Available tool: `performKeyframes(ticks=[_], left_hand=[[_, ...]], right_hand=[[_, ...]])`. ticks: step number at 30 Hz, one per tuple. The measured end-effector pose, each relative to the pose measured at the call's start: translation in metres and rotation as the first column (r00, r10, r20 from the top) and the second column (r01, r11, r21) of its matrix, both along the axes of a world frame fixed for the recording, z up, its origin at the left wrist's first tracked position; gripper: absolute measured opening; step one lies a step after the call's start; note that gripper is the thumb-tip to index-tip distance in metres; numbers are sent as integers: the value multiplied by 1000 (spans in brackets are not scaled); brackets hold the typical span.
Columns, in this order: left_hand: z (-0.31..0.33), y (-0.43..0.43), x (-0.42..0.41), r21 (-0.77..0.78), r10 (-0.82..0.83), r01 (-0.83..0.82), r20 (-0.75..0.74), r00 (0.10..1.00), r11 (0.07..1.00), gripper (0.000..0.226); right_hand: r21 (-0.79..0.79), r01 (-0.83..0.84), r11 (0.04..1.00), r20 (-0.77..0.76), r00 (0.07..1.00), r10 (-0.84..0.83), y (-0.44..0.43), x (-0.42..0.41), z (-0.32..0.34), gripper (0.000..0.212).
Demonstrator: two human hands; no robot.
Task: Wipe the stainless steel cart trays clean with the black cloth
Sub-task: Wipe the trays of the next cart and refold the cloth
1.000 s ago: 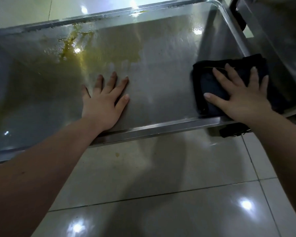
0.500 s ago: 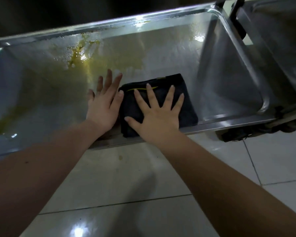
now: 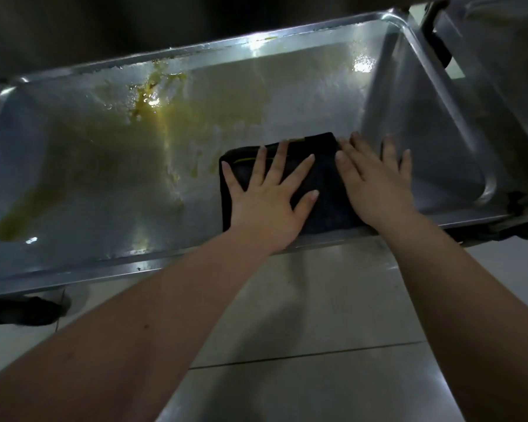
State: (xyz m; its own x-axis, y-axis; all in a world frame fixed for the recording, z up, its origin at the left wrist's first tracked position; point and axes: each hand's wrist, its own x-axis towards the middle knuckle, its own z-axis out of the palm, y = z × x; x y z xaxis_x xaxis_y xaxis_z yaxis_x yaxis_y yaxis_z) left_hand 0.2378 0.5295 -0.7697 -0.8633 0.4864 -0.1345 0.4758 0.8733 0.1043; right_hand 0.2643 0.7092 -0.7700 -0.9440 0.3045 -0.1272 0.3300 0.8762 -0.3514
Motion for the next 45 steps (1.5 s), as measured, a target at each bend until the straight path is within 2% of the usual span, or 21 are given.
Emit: performKeyframes(ticks=[3, 6, 8, 13, 17, 19, 22, 25, 27, 29, 31, 34, 38, 42, 45], left_hand=[[-1, -28, -26, -3, 6, -6, -57, 998, 1000, 58], [2, -59, -65, -48, 112, -113, -30, 993, 992, 57], [2, -66, -77, -80, 142, -142, -7, 990, 987, 56], [8, -71, -61, -129, 91, -84, 46, 995, 988, 60], [12, -112, -9, -147, -29, 44, 105, 994, 988, 64], [16, -124, 3, -156, -6, 30, 152, 988, 987, 64], [22, -109, 2, -130, 108, -82, 212, 971, 988, 60], [16, -87, 12, -166, 186, -162, 138, 973, 973, 64], [12, -84, 18, -170, 189, -172, 92, 978, 970, 65], [11, -87, 16, -138, 190, -174, 107, 976, 975, 65], [11, -88, 12, -123, 194, -179, 128, 973, 976, 66], [7, -86, 1, -108, 190, -181, 81, 978, 978, 67], [3, -76, -47, -84, 154, -154, -10, 988, 984, 65], [3, -55, -106, -45, 205, -205, -2, 979, 978, 64], [3, -46, -121, -31, 233, -232, 14, 972, 972, 61]], right_hand=[[110, -66, 992, 83, 995, 57, -3, 0, 2, 59], [226, -180, 958, 168, 975, 143, -10, 1, 0, 69], [263, -189, 946, 179, 973, 144, -11, -2, -2, 74], [280, -171, 945, 177, 976, 124, -12, -3, -4, 76], [280, -165, 946, 174, 978, 119, -13, -2, -4, 76], [279, -167, 946, 178, 977, 120, -13, -3, -4, 76], [280, -164, 946, 206, 973, 108, -17, -4, 0, 76], [258, -141, 956, 176, 980, 96, -32, -16, 10, 72], [288, -189, 939, 142, 978, 154, -44, -30, 13, 69], [340, -243, 908, 128, 969, 212, -52, -42, 8, 69], [327, -237, 915, 127, 970, 206, -55, -48, 0, 69], [303, -220, 927, 132, 973, 188, -53, -46, -9, 68], [312, -219, 924, 119, 974, 190, -52, -47, -9, 68], [322, -223, 920, 116, 974, 196, -52, -44, -8, 68], [312, -222, 924, 111, 974, 197, -52, -46, -7, 68]])
